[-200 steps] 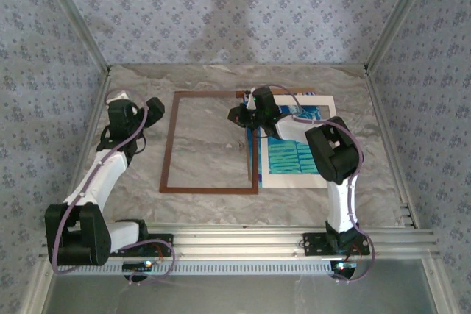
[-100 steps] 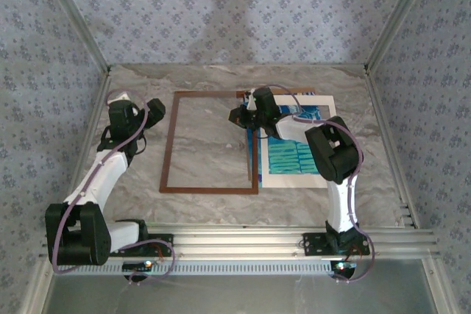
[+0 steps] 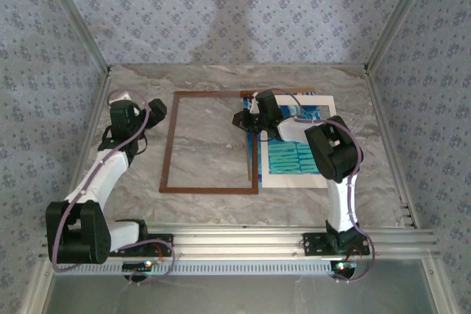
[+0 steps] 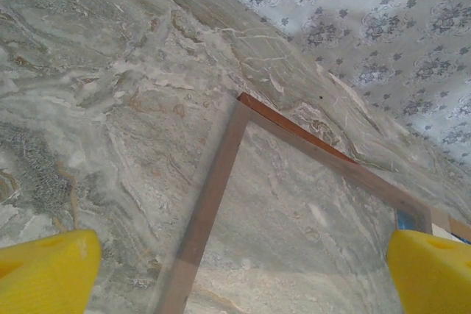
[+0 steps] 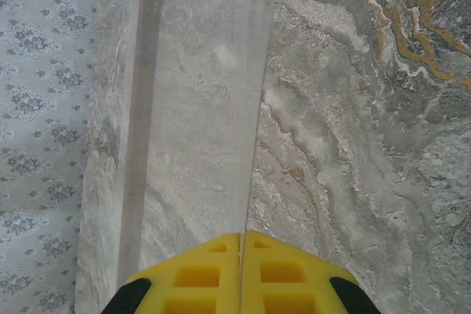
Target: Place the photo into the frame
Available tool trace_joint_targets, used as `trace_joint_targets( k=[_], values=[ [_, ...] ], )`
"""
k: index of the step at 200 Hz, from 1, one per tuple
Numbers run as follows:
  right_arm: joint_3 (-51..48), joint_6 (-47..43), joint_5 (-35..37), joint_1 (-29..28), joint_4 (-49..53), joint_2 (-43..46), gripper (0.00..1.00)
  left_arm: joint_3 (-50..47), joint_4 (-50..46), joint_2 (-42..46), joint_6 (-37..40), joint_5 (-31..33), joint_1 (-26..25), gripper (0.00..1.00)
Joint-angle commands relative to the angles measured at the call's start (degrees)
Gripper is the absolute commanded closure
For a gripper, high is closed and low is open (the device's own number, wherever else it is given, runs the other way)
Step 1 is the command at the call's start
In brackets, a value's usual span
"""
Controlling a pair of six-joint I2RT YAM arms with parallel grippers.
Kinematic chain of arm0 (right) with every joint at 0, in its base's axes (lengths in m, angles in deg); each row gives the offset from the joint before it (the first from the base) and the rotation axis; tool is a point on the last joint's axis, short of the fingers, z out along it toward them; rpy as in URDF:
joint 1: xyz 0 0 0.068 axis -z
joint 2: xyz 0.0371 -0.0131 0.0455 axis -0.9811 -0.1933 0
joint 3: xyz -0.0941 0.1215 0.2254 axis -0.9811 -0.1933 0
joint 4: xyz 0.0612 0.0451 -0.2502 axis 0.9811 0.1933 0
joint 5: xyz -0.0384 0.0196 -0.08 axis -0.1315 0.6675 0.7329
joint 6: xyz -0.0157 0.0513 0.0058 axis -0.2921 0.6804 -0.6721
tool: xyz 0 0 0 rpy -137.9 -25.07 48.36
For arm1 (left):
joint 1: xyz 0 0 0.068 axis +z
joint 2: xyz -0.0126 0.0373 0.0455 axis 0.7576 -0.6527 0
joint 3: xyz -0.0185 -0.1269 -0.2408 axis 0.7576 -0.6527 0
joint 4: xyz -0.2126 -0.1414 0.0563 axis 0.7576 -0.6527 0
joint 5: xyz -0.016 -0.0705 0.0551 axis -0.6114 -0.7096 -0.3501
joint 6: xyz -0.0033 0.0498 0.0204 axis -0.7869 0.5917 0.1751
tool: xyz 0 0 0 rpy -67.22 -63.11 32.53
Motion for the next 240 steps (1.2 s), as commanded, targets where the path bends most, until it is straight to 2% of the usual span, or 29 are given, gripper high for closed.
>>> trace_joint_targets(
  k=[1, 104, 240],
  values=[
    [-0.3, -0.8, -0.7, 0.3, -0.7, -1.1, 1.0, -0.3, 1.5, -0.5, 1.4, -0.5, -0.3, 0.01],
    [0.3, -1.0, -0.2, 0.5, 4.1, -1.5, 1.0, 0.0, 1.6, -1.2, 1.8, -0.8, -0.4, 0.0],
    [0.8, -0.6, -1.9, 0.5, 4.9, -1.9, 1.0, -0.7, 2.0, -2.0, 1.8, -1.0, -0.5, 0.01]
  ],
)
